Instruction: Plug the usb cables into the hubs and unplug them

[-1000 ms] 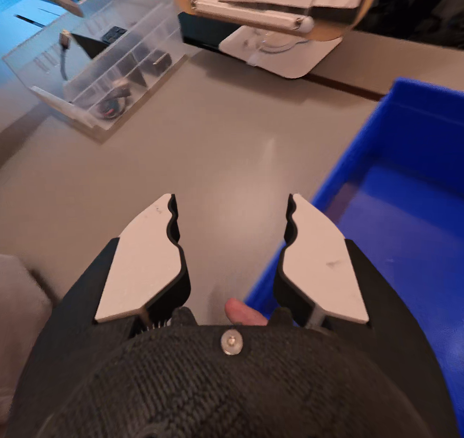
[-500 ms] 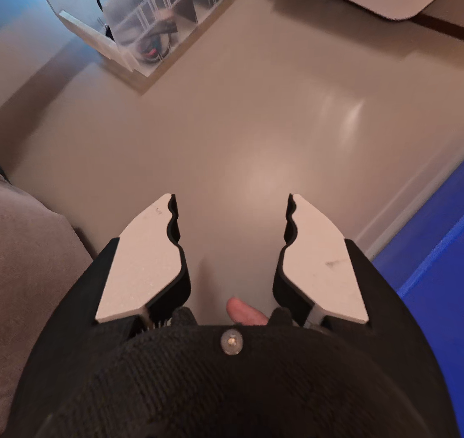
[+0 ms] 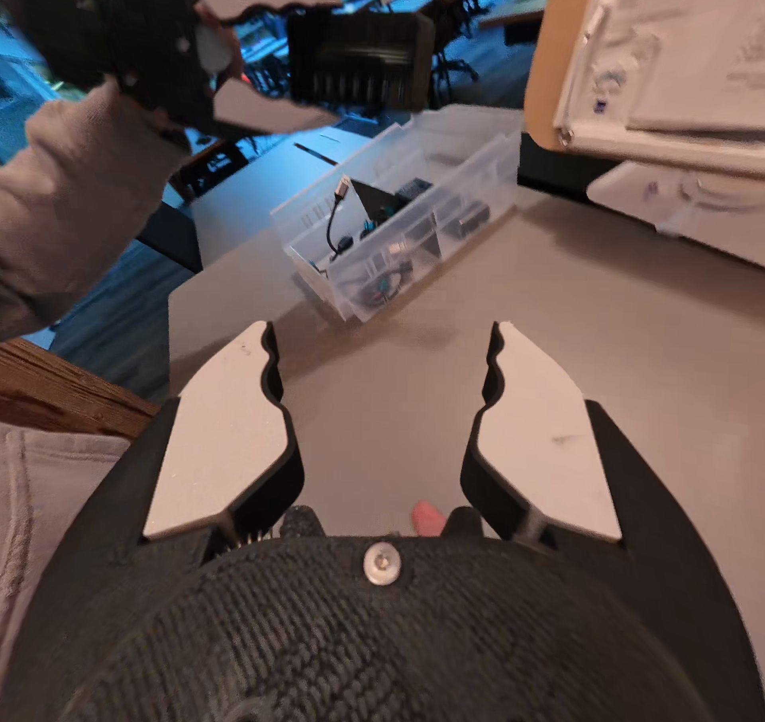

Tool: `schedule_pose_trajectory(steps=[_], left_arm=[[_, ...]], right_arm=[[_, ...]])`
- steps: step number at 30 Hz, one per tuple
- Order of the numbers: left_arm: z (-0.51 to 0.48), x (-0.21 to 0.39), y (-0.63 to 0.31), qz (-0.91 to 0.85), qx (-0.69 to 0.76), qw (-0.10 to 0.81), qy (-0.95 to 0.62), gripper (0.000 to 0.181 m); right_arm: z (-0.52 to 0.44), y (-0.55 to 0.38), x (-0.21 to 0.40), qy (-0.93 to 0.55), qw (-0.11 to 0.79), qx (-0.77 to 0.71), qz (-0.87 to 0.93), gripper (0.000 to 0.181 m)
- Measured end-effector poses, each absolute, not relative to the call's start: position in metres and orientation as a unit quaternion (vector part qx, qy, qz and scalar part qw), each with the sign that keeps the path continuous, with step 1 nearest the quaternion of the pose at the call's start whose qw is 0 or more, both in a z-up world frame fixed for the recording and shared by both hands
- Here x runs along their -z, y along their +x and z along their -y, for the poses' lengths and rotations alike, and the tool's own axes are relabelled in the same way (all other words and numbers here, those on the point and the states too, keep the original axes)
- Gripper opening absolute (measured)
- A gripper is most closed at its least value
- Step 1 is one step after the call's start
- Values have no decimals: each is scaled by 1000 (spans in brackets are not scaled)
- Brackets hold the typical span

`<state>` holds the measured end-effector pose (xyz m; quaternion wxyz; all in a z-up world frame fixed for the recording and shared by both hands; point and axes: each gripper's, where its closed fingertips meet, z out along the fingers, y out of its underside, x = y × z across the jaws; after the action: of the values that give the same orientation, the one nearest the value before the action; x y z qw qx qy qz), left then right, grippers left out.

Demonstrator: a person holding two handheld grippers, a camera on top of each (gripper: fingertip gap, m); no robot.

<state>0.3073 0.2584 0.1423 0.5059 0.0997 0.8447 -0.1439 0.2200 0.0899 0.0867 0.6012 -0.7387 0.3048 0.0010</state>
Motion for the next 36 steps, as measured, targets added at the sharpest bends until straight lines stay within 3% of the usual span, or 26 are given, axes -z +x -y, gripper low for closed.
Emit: schedule_pose_trajectory(steps=[1,3,7,9,10,15,18,21,23,25,27,32,34,36], left_arm=[[-237,-145,289,-835,165,510,127,57],[-199,-146,254,-819,194,509,179,57],[-154,-139,208,-802,229,495,245,57],[-144,-134,198,-799,237,490,255,57],[-143,-131,196,-797,235,492,259,57],[-135,-131,190,-779,290,506,231,57],[-137,-139,193,-782,390,477,98,66],[-149,-144,201,-740,559,329,-177,78],[-142,-135,198,-650,661,106,-360,92],[-124,-129,188,-534,715,-124,-433,100],[-113,-135,178,-428,749,-280,-420,87],[-101,-134,175,-350,749,-371,-422,84],[-102,-130,178,-353,746,-361,-434,65],[-102,-126,176,-367,743,-357,-431,61]], right_arm=[[-96,226,-89,-737,609,-6,-294,101],[-108,231,-93,-732,624,-36,-271,105],[-123,205,-118,-707,670,-127,-187,83],[-125,183,-126,-703,683,-150,-131,54],[-125,180,-123,-713,677,-136,-125,30],[-118,176,-129,-701,689,-124,-135,29],[-108,186,-138,-699,698,-55,-147,29],[-90,195,-146,-691,704,21,-162,29],[-82,196,-152,-681,710,95,-154,29],[-80,191,-160,-669,710,173,-133,29],[-85,185,-161,-667,701,226,-111,29],[-101,168,-130,-726,621,292,-38,30],[-102,163,-121,-737,607,297,-24,29],[-102,161,-118,-738,603,303,-25,29]])
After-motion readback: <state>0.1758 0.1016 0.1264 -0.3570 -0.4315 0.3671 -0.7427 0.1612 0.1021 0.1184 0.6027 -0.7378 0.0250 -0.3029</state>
